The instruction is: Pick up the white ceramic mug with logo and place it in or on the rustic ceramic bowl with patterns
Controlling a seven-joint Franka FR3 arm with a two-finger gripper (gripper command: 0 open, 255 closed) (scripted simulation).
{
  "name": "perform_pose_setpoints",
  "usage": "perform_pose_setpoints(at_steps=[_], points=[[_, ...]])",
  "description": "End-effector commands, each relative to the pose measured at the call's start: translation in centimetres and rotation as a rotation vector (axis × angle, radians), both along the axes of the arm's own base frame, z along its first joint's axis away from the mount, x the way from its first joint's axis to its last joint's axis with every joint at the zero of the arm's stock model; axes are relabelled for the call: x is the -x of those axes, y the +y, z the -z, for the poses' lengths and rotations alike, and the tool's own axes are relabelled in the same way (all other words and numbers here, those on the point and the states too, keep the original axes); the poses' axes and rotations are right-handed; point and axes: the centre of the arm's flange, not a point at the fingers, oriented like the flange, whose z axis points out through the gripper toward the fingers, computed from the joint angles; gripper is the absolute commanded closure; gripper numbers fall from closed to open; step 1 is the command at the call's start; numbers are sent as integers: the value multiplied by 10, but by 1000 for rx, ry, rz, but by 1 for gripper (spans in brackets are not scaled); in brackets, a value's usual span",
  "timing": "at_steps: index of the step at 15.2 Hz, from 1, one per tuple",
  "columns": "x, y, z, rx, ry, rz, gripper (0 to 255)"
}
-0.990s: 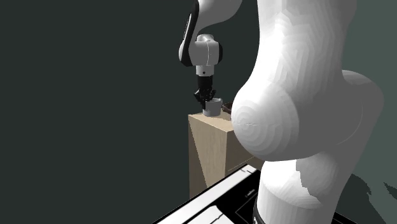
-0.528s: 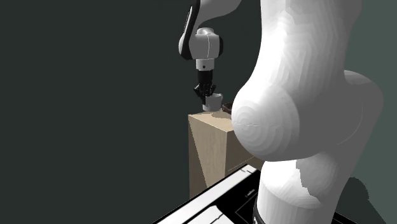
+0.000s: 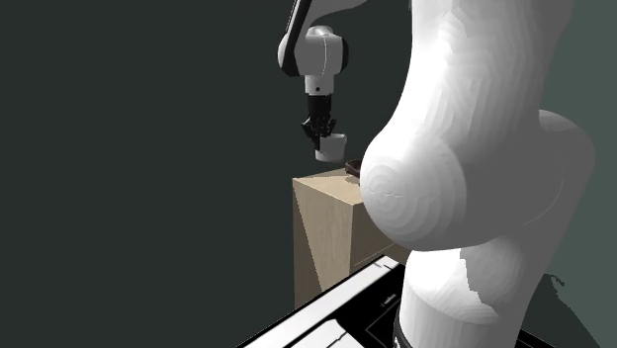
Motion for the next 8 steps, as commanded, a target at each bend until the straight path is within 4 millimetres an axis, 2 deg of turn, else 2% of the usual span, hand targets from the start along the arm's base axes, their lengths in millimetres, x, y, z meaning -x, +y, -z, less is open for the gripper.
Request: perform_pose_setpoints(at_steps=[1,8], points=[[-1,1,-11,0,0,0,255],[-1,1,-47,0,0,0,255]])
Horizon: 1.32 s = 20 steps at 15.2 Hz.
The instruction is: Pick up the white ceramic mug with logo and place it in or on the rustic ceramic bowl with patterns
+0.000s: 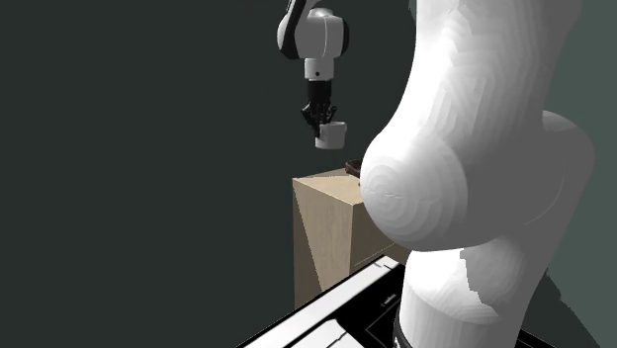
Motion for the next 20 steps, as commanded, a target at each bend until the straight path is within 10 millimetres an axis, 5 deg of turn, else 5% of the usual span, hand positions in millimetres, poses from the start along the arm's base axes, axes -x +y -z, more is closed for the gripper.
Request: perform_pose_setpoints(at_steps=[1,11,20], points=[[-1,0,-10,0,0,0,255],[0,0,-60,0,0,0,255],[111,-40,-71,0,0,0,255]])
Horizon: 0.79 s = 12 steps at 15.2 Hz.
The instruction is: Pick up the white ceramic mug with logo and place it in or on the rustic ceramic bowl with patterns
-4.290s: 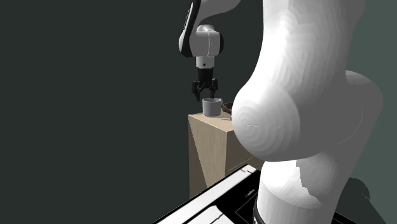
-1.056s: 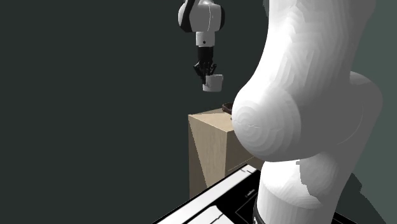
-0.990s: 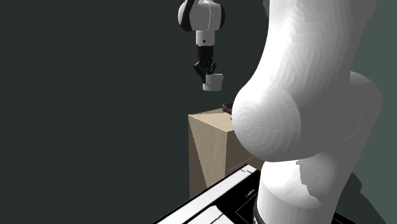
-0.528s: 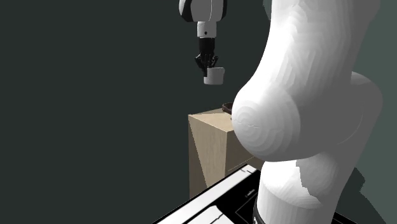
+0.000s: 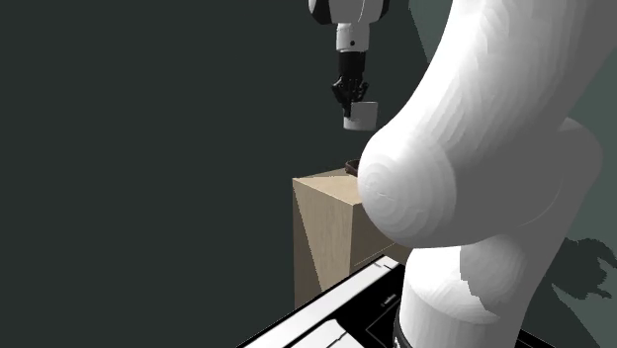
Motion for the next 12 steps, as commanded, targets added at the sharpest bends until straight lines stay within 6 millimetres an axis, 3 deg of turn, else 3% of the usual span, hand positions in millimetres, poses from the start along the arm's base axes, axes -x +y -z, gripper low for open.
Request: perform_pose_setpoints(at_steps=[1,4,12], points=[[25,-10,-3,0,0,-1,255],[57,-21,-6,0,0,-1,255],[57,-21,36,0,0,-1,255]])
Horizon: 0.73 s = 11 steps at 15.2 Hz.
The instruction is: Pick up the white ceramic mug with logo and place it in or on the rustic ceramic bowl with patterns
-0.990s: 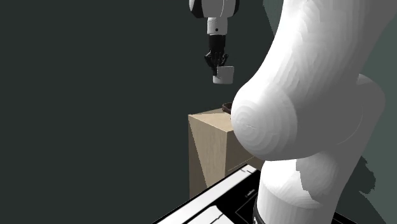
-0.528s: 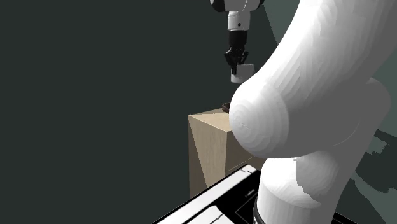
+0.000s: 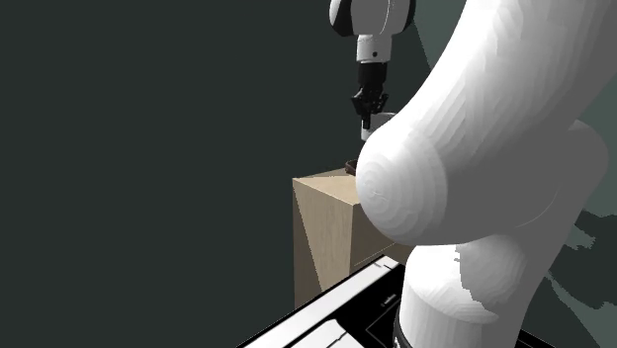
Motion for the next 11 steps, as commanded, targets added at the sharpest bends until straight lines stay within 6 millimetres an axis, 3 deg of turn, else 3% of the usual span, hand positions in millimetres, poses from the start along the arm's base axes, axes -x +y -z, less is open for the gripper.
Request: perform_pose_setpoints(at_steps=[1,8,11], points=[[-1,-1,10,0,-1,0,255],[-1,-1,47,0,-1,0,255],[-1,-1,47,0,-1,0,255]])
